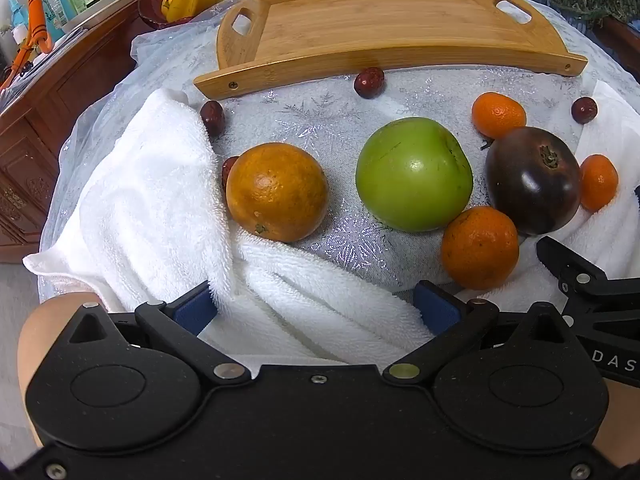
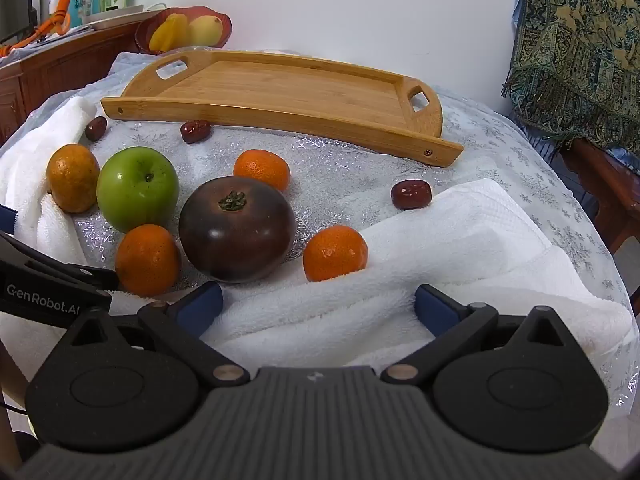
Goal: Organize fruits
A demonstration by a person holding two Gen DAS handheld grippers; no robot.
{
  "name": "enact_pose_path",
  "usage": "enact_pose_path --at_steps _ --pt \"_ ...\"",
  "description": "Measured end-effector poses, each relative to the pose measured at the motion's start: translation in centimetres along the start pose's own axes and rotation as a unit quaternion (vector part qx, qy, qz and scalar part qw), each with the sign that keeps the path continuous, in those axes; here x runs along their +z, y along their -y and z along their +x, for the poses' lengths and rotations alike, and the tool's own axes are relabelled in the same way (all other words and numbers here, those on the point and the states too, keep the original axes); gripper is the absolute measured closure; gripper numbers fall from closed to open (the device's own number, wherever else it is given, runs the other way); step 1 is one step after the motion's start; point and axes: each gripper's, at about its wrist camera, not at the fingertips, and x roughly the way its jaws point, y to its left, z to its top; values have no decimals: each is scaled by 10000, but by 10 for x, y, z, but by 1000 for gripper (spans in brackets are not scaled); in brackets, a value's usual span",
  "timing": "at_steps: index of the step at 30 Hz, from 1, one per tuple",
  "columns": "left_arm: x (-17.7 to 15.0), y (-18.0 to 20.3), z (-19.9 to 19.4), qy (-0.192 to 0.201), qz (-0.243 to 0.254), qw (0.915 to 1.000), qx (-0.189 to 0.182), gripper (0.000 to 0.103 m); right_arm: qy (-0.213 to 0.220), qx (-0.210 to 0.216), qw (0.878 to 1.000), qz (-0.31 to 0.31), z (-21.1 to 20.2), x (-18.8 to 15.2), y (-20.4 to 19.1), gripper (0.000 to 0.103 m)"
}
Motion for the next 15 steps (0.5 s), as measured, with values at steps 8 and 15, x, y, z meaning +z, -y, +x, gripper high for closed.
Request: enact_pose_path --at_steps 8,15 --pt "0 0 0 -8 5 10000 6 0 -3 2 10000 0 1 0 0 0" --pt "0 0 0 -5 10 10000 10 0 -11 -11 10000 -15 1 0 -1 0"
